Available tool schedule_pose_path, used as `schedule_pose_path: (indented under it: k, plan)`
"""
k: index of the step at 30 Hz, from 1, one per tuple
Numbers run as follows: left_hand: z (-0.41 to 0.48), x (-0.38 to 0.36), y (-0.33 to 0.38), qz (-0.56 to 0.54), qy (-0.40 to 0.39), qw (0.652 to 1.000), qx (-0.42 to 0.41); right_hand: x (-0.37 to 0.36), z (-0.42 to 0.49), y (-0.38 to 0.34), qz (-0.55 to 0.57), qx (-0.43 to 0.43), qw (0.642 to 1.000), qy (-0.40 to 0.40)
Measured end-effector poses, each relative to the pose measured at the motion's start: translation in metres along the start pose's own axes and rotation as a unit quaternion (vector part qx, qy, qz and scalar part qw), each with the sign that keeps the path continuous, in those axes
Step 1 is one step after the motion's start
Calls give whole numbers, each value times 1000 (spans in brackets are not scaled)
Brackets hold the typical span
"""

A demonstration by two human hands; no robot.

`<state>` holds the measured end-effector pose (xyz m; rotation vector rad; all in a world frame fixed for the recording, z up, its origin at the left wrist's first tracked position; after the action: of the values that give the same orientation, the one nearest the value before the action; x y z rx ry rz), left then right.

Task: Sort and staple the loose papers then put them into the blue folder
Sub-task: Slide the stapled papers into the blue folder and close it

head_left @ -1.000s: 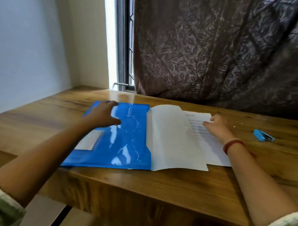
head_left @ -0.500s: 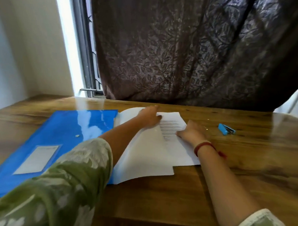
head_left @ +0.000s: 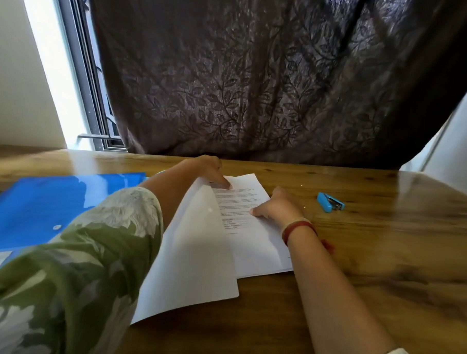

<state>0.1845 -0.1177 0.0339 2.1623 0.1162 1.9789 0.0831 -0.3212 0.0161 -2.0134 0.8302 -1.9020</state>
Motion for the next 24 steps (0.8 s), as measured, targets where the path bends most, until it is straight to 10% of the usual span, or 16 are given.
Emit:
schedule_pose_path:
  k: [11, 24]
  plan:
    - [7, 15, 15, -107, -23, 992, -64, 9, 6, 6, 81, 11, 997, 6]
    - [-33, 133, 120, -193, 292, 895, -277, 88, 2, 23, 349, 57, 917, 182]
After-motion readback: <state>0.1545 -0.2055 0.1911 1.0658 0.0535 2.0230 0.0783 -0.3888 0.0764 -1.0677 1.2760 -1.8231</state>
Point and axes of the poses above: each hand's wrist, its own z-axis towards the middle knuckle, its own x-axis out of the back of the hand, y = z × x, the point moved 7 cm from there along z, towards the middle knuckle, and after that the axes turned 5 degrees about -x, right-handed, at the moved point
